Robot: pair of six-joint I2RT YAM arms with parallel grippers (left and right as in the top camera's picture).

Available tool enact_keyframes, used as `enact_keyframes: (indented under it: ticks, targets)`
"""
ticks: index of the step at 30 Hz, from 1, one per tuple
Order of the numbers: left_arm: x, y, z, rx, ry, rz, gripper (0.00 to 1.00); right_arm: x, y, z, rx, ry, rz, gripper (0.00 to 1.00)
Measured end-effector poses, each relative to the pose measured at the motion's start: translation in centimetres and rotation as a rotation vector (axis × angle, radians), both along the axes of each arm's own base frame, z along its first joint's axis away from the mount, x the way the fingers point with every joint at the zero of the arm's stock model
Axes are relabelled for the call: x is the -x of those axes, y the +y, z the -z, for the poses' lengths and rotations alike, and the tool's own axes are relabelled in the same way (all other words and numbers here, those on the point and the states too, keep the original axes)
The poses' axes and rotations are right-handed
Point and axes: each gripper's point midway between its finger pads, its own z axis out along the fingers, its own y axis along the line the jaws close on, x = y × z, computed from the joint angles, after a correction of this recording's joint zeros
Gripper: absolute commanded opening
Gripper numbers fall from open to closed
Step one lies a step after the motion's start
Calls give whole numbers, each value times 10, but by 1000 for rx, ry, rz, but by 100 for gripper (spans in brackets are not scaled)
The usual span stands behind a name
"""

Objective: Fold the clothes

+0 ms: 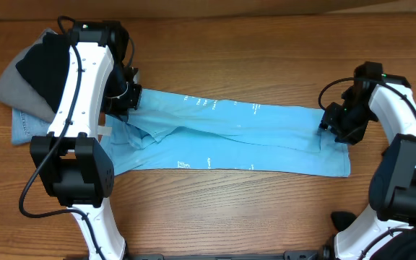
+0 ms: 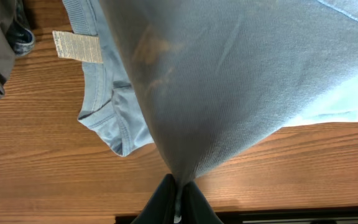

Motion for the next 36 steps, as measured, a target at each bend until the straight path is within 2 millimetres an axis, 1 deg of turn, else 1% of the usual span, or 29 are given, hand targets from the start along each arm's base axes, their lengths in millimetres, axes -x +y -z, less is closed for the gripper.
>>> enact_keyframes:
  ticks: [2,3,5,6,7,13,18,23,24,26,30,34,36]
  targets:
    - [0,0,0,0,0,0,7,0,-2,1,32,3,-5,36]
    - [0,0,0,0,-1,0,7,1,-2,1,41,10,-1,33]
    - [-1,0,0,0,-3,0,8,4,-5,3,69,24,8,33]
    - [-1,0,0,0,-3,0,7,5,-7,3,80,31,14,40]
    - [-1,0,0,0,-3,0,7,7,-8,3,88,37,22,43]
    - [-2,0,0,0,-7,0,8,27,-9,1,101,122,22,40]
    - [-3,0,0,1,-11,0,8,37,-1,-4,98,169,-1,41]
    - [-5,0,1,1,-22,0,9,21,16,-17,125,106,-49,44]
    - [-5,0,1,1,-22,0,9,18,17,-18,138,94,-55,44]
    - [-6,0,1,1,-26,0,9,13,19,-19,176,76,-61,47]
    - [-7,0,1,1,-29,0,9,4,13,-20,256,41,-38,47]
    - [-7,0,1,2,-29,0,9,-7,6,-20,295,-3,-9,48]
    - [-7,0,1,1,-29,0,9,-13,5,-20,302,-24,1,50]
